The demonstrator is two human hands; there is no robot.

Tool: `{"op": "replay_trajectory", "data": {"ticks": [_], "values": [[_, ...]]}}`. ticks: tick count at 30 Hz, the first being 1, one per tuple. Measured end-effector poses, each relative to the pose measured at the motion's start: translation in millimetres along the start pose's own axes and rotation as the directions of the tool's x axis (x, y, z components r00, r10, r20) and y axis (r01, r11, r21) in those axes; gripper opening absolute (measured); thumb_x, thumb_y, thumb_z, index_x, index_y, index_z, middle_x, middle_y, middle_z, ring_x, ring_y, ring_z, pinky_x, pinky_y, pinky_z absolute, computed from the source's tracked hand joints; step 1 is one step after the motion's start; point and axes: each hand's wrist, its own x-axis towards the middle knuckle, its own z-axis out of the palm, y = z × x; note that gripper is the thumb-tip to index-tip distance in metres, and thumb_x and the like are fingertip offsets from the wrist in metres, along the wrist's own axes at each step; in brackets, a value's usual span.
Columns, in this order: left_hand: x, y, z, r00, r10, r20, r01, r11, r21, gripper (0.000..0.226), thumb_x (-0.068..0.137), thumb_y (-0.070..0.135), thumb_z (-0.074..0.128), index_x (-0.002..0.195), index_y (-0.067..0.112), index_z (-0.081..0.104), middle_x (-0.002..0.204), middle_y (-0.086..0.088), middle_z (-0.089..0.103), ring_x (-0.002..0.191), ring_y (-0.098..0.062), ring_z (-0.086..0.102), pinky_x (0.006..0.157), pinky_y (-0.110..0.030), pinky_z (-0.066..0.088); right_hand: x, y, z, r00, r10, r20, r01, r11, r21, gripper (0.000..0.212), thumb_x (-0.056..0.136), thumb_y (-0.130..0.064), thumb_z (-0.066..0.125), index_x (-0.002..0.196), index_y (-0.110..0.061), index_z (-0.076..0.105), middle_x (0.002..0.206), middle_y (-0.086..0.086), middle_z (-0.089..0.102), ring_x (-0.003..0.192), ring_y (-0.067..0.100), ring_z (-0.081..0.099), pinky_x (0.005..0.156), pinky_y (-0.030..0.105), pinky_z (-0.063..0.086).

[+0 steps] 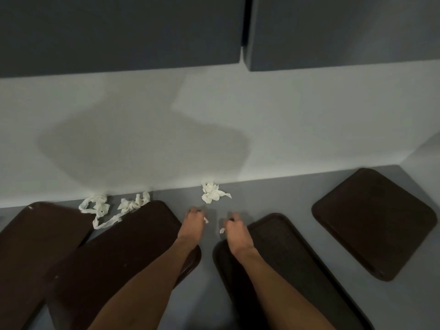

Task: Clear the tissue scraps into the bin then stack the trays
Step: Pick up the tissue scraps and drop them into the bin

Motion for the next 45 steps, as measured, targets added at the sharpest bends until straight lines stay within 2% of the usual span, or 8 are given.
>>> {"op": "replay_trajectory", "data": {"ticks": [4,12,17,26,30,34,40,45], "values": [[-12.4,0.1,2.9,1.000,0.003,-0.028,-0.005,0.998,-0.060,0.031,0.091,-0.007,0.060,0.113,0.010,0.074,0.115,-0.010,0.066,0.104,-0.024,0.067,0.093,-0.031,0.054,0.9,-3.1,0.5,0.999,0.026,-0.021,-0.025,0.998,0.055,0.038,0.105,0.000,0.050,0.142,-0.004,0.059,0.149,0.016,0.047,0.124,0.032,0.062,0.107,0.036,0.048],[-59.7,19.0,-38.1,0.992,0.013,-0.126,-0.048,0.959,-0.278,0.017,0.092,0.019,0.063,0.105,0.027,0.070,0.100,0.001,0.067,0.088,-0.018,0.067,0.080,-0.032,0.057,7.8,-2.0,-15.3,0.992,-0.008,-0.123,0.013,0.999,0.044,0.037,0.100,-0.004,0.057,0.135,-0.017,0.061,0.135,0.014,0.062,0.127,0.033,0.055,0.108,0.041,0.047],[-93.9,22.9,-53.4,0.981,0.026,-0.192,-0.089,0.941,-0.328,0.026,0.095,0.012,0.060,0.104,0.032,0.073,0.081,0.002,0.070,0.064,-0.015,0.064,0.067,-0.035,0.058,-9.6,3.3,-28.9,0.991,-0.014,-0.130,0.038,0.983,0.182,0.026,0.100,-0.005,0.050,0.113,-0.024,0.062,0.118,0.010,0.055,0.099,0.033,0.065,0.090,0.039,0.056],[-183.0,79.2,-59.1,0.966,0.051,-0.253,-0.147,0.914,-0.379,0.018,0.087,0.023,0.074,0.105,0.020,0.079,0.095,0.008,0.079,0.088,-0.004,0.072,0.090,-0.020,0.053,-147.2,20.8,-58.0,0.932,0.090,-0.352,0.092,0.879,0.469,0.025,0.095,-0.003,0.070,0.109,-0.022,0.077,0.107,0.002,0.063,0.091,0.007,0.060,0.086,-0.006,0.031],[-233.1,107.6,-44.9,0.976,0.096,-0.195,-0.176,0.873,-0.454,0.023,0.092,0.035,0.075,0.110,0.021,0.078,0.094,0.009,0.078,0.087,0.001,0.071,0.089,-0.015,0.052,-228.1,29.2,-59.2,0.917,0.169,-0.360,0.054,0.844,0.534,0.023,0.093,-0.015,0.079,0.112,-0.027,0.075,0.104,-0.003,0.063,0.085,-0.002,0.062,0.077,-0.002,0.041],[-274.6,138.1,-20.1,0.965,0.204,-0.165,-0.255,0.872,-0.418,0.018,0.098,0.023,0.070,0.113,0.021,0.079,0.109,0.012,0.076,0.091,0.007,0.065,0.083,0.001,0.043,-304.7,48.1,-53.3,0.882,0.239,-0.407,0.027,0.835,0.550,0.013,0.096,-0.028,0.077,0.109,-0.030,0.076,0.101,-0.012,0.068,0.091,-0.004,0.064,0.082,0.004,0.046],[-328.6,197.3,24.2,0.937,0.339,-0.087,-0.338,0.811,-0.477,0.021,0.092,0.009,0.075,0.108,0.021,0.080,0.100,0.017,0.075,0.090,0.015,0.067,0.088,-0.009,0.053,-401.5,101.0,-42.5,0.794,0.459,-0.398,-0.144,0.779,0.611,0.012,0.099,-0.022,0.074,0.107,-0.030,0.077,0.098,-0.011,0.072,0.081,-0.001,0.066,0.072,0.001,0.045],[-355.4,265.7,60.3,0.910,0.413,-0.024,-0.367,0.780,-0.506,0.033,0.090,0.007,0.076,0.121,0.020,0.076,0.110,0.006,0.075,0.092,0.005,0.069,0.087,-0.012,0.055,-470.4,166.5,-44.4,0.682,0.599,-0.419,-0.222,0.715,0.663,0.012,0.100,-0.021,0.071,0.104,-0.031,0.075,0.081,-0.013,0.070,0.074,-0.002,0.065,0.068,0.000,0.039]]}}
